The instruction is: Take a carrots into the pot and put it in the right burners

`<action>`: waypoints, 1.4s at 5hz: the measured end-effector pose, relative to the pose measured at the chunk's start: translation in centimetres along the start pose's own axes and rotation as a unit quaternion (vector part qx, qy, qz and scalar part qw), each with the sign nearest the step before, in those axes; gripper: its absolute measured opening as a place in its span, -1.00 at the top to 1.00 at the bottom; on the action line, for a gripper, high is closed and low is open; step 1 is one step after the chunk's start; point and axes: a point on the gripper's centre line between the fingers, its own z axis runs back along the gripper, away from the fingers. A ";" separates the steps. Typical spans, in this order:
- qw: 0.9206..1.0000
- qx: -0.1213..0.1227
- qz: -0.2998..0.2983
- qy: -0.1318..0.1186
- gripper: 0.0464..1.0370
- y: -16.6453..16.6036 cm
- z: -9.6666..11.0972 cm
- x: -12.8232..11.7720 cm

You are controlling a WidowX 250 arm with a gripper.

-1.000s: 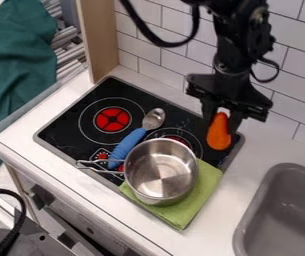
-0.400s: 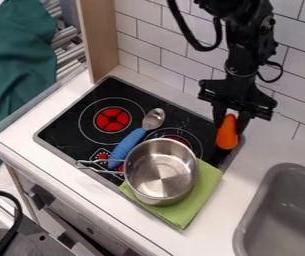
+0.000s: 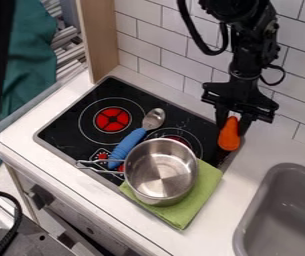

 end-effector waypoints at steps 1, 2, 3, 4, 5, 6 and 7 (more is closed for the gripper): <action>1.000 0.002 -0.005 0.001 0.36 0.0 -0.1 0.2; 1.000 0.011 0.001 0.001 0.36 0.4 0.0 0.3; 1.000 0.021 0.005 0.004 0.36 1.3 0.0 0.4; 1.000 0.023 0.010 0.005 0.36 1.9 0.0 0.5; 1.000 0.023 0.009 0.009 0.23 1.9 -0.1 0.5; 0.999 0.022 0.019 0.021 -0.40 2.2 -1.0 0.1; 0.999 0.021 0.022 0.020 -0.91 2.3 -1.0 0.1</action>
